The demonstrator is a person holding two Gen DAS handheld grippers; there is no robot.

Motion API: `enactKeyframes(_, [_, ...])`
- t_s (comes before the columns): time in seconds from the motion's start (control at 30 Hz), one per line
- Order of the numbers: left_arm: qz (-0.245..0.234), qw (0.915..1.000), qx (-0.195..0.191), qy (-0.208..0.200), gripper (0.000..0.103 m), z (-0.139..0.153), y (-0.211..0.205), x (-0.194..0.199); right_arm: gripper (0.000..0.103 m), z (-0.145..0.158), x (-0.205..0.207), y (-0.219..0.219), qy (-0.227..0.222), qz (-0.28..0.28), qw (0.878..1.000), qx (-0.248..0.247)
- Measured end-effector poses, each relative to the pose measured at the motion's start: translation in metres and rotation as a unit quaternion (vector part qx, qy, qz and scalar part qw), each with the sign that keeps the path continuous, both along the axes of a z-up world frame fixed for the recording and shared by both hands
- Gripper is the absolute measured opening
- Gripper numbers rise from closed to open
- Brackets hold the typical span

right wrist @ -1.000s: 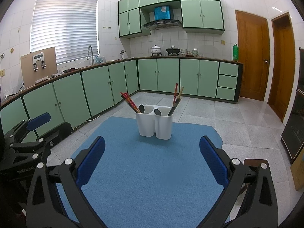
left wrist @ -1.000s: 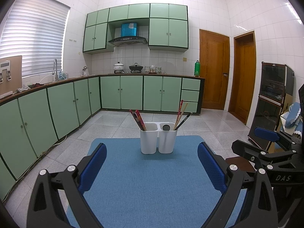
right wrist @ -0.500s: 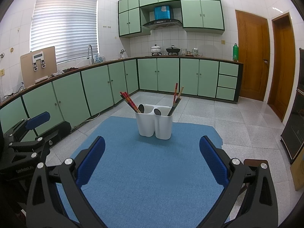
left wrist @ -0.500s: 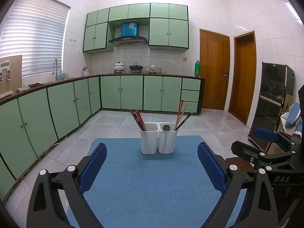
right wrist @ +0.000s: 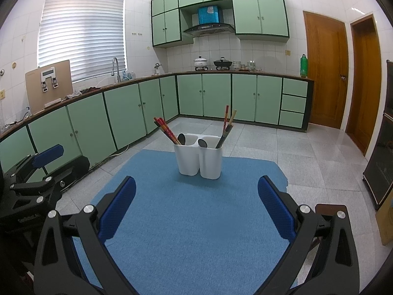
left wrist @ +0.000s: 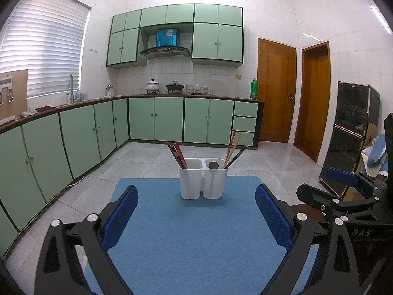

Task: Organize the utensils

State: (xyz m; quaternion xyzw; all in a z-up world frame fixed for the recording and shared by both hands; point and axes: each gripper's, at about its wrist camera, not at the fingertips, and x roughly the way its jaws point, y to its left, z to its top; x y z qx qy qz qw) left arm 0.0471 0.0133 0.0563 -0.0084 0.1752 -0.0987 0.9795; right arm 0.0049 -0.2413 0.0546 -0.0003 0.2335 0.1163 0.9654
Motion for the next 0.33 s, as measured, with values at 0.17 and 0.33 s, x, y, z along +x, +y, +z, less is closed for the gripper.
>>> enactKeyframes(0.17, [0.002, 1.0, 0.0, 0.002, 0.095, -0.0013, 0.0016, 0.0007, 0.097, -0.0037, 0.0027, -0.0028, 0.002, -0.001, 1.0, 0.0])
enactKeyframes(0.33, [0.003, 1.0, 0.0, 0.006, 0.095, -0.0019, -0.0002, 0.0016, 0.097, -0.0062, 0.0032, -0.0035, 0.005, -0.001, 1.0, 0.001])
